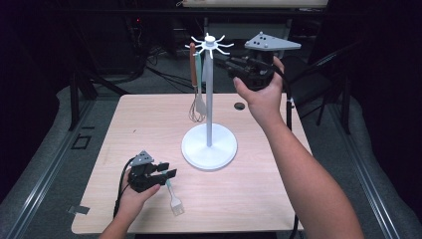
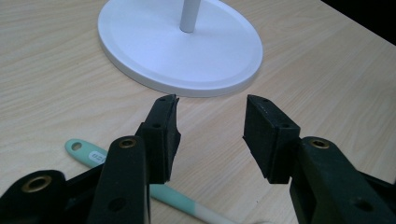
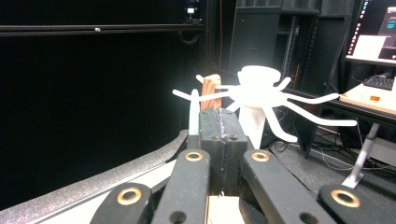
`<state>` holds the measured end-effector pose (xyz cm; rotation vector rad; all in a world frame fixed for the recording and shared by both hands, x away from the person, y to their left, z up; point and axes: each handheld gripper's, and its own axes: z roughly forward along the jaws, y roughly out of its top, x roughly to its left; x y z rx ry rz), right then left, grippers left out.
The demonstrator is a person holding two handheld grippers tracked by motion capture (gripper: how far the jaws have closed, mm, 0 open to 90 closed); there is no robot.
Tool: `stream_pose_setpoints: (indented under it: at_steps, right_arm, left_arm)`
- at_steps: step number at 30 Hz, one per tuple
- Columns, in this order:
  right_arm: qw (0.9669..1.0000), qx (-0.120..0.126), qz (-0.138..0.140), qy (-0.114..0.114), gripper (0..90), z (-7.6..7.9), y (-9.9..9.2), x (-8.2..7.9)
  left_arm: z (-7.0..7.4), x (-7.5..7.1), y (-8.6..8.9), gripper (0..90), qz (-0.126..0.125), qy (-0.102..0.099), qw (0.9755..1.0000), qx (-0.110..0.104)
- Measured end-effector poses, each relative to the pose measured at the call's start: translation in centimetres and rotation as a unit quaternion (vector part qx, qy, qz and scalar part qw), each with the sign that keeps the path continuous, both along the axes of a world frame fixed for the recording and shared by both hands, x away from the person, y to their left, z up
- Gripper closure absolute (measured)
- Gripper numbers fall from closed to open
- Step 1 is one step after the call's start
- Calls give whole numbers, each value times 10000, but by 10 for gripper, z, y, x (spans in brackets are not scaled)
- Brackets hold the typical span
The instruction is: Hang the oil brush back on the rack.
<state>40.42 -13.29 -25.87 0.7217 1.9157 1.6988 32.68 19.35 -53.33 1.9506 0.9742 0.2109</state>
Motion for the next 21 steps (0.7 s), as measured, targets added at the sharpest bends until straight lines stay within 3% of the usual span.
stream_pose_setpoints:
  at_steps: [13,18,21]
  right_arm:
    - [10000,9,-51,24,900,-7,-3,-2]
    - [9995,88,-242,156,898,-26,-8,-3]
    - [9992,-69,-352,191,880,-41,-10,-8]
  left_arm:
    - [0,1,3,545,70,-18,10000,11]
    - [-1,1,3,545,108,-39,9999,96]
    - [0,1,4,545,115,-46,9998,122]
